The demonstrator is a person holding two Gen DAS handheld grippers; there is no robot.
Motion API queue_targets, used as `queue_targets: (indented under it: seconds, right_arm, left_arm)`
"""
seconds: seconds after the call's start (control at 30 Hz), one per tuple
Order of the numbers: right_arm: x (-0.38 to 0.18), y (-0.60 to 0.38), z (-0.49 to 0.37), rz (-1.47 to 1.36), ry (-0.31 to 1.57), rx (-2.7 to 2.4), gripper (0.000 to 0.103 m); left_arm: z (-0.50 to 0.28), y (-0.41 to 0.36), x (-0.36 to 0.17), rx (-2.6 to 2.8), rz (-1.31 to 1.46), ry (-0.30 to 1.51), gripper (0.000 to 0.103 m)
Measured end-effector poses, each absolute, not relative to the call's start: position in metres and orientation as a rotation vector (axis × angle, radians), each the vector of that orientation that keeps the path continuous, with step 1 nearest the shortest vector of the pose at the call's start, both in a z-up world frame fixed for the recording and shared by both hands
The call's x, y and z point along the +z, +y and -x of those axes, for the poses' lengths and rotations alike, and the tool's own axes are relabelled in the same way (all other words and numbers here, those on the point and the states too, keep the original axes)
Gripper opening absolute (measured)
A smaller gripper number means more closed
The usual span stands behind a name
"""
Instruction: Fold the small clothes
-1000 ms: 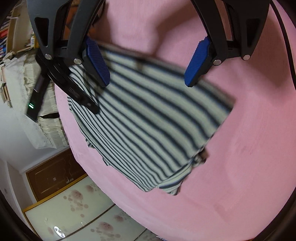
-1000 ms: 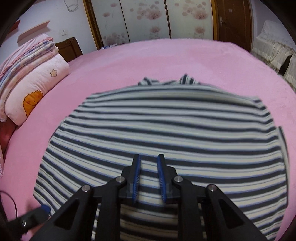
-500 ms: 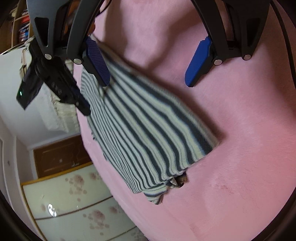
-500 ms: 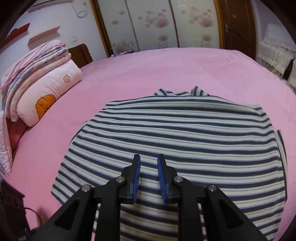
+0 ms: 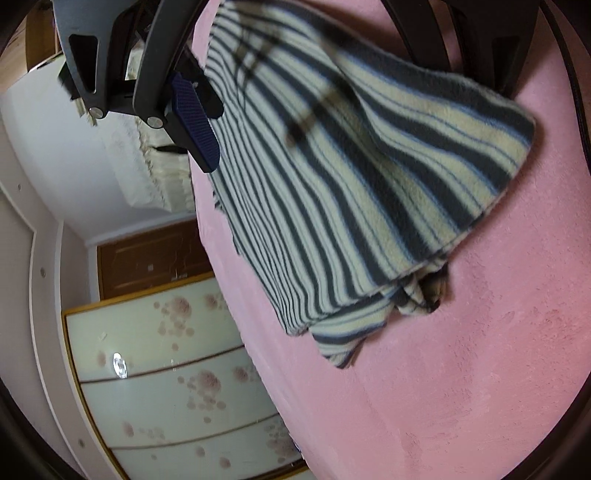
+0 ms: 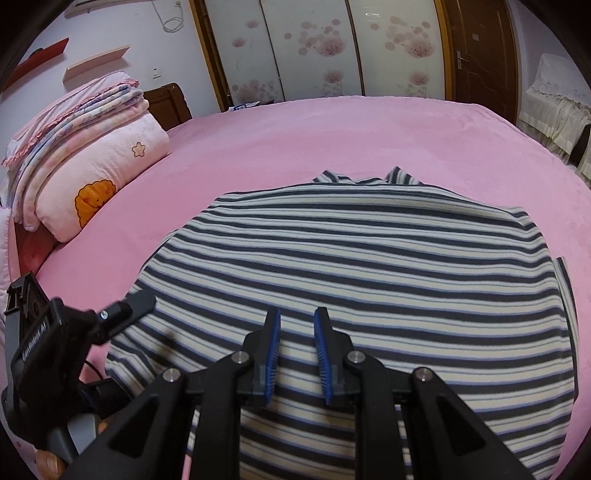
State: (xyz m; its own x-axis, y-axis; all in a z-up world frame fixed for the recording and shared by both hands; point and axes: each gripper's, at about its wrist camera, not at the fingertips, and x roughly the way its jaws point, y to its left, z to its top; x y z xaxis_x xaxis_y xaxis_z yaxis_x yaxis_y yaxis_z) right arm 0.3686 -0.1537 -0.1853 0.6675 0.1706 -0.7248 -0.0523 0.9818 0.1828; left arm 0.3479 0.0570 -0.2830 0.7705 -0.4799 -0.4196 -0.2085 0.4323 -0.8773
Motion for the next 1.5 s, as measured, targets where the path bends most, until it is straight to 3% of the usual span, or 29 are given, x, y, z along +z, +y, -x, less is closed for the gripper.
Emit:
queue_targets:
  seconds: [0.07, 0.13, 0.17, 0.23, 0.43, 0.73, 1.0, 1.2, 1.4, 1.47, 1.5]
  right_arm:
    - [-0.188, -0.156, -0.370, -0.149, 0.835, 0.121, 0.018]
    - [-0.190, -0.159, -0.371, -0.153, 0.839, 0.118, 0.018]
    - [-0.191, -0.160, -0.371, -0.156, 0.841, 0.117, 0.018]
    - [-0.193, -0.160, -0.371, -0.160, 0.843, 0.113, 0.018]
    - [-0.205, -0.160, -0.376, -0.145, 0.881, 0.096, 0.018]
    - [-0.213, -0.172, -0.378, -0.203, 0.916, 0.134, 0.018]
    - [-0.187, -0.248, -0.333, -0.342, 0.835, 0.089, 0.018]
    - [-0.179, -0.328, -0.282, -0.430, 0.785, -0.070, 0.019]
    - [-0.199, -0.379, -0.245, -0.515, 0.817, -0.174, 0.019]
    - [-0.203, -0.385, -0.240, -0.533, 0.829, -0.182, 0.019]
    - [-0.203, -0.388, -0.238, -0.542, 0.832, -0.179, 0.019]
  left_arm:
    - [-0.345, 0.061, -0.279, -0.154, 1.118, 0.695, 0.065]
    - [-0.342, 0.069, -0.278, -0.114, 1.092, 0.713, 0.028]
    - [-0.344, 0.070, -0.279, -0.084, 1.070, 0.736, 0.018]
    - [-0.348, 0.070, -0.282, -0.068, 1.052, 0.765, 0.012]
    - [-0.353, 0.058, -0.259, -0.067, 0.900, 0.741, 0.009]
    - [-0.361, 0.005, -0.175, -0.143, 0.598, 0.636, 0.009]
    - [-0.371, -0.105, -0.115, -0.364, 0.364, 0.590, 0.009]
    - [-0.353, -0.195, -0.134, -0.597, 0.186, 0.656, 0.009]
    - [-0.327, -0.248, -0.189, -0.693, -0.071, 0.831, 0.012]
    - [-0.319, -0.249, -0.193, -0.689, -0.114, 0.834, 0.016]
    - [-0.314, -0.247, -0.192, -0.705, -0.116, 0.832, 0.026]
